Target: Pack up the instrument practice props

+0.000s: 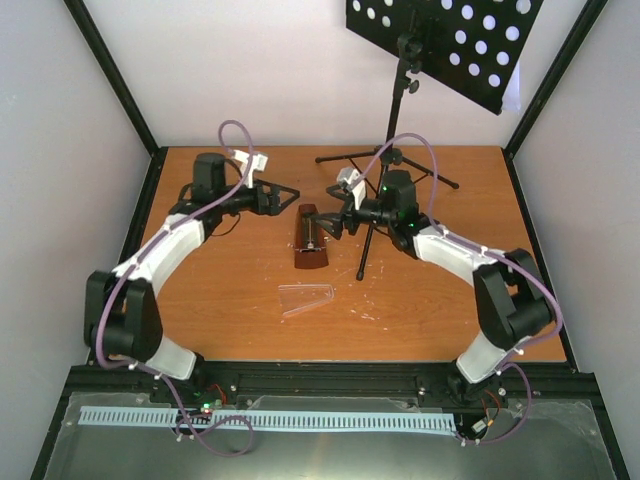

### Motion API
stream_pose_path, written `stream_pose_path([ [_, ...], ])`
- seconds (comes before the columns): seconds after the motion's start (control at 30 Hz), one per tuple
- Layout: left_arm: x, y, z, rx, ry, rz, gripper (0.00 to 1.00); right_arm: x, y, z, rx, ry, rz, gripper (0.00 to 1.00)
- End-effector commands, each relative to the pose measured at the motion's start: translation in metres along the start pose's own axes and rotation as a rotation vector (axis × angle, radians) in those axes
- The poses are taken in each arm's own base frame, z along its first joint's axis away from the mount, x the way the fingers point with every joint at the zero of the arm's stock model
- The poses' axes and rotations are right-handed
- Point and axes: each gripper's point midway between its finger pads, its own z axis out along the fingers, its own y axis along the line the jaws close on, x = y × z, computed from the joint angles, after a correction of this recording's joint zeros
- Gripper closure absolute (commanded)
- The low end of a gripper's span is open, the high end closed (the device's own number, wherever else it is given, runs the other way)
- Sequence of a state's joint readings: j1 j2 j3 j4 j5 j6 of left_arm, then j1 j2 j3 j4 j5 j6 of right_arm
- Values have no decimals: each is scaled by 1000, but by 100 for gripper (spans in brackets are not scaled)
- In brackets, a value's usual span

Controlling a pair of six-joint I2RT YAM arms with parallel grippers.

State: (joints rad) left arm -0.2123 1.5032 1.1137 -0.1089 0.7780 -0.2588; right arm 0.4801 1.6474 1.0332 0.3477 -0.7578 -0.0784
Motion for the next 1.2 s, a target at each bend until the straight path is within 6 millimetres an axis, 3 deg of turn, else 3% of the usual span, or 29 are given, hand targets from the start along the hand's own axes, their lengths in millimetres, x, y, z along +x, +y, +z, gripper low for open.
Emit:
stream_pose_path([
  [0.0, -27, -35, -28, -45, -156, 245, 1, -20, 11, -30, 63, -61, 67, 0],
  [0.1, -8, -48, -20, -123, -156, 271, 1, -37, 17, -55, 140, -119, 129, 0],
  [0.3, 39, -41, -4, -178, -120, 145, 0, -50, 14, -105, 370, -137, 244, 0],
  [0.53, 63, -25, 15, -294, -87, 141, 1, -58, 28, -142, 463, -145, 318, 0],
  [0.73, 68, -11, 23, -344, -82, 129, 5, -55, 34, -155, 493, -158, 320, 0],
  [1.17, 69, 1, 33, -378, -82, 138, 12, -45, 28, -155, 521, -143, 344, 0],
])
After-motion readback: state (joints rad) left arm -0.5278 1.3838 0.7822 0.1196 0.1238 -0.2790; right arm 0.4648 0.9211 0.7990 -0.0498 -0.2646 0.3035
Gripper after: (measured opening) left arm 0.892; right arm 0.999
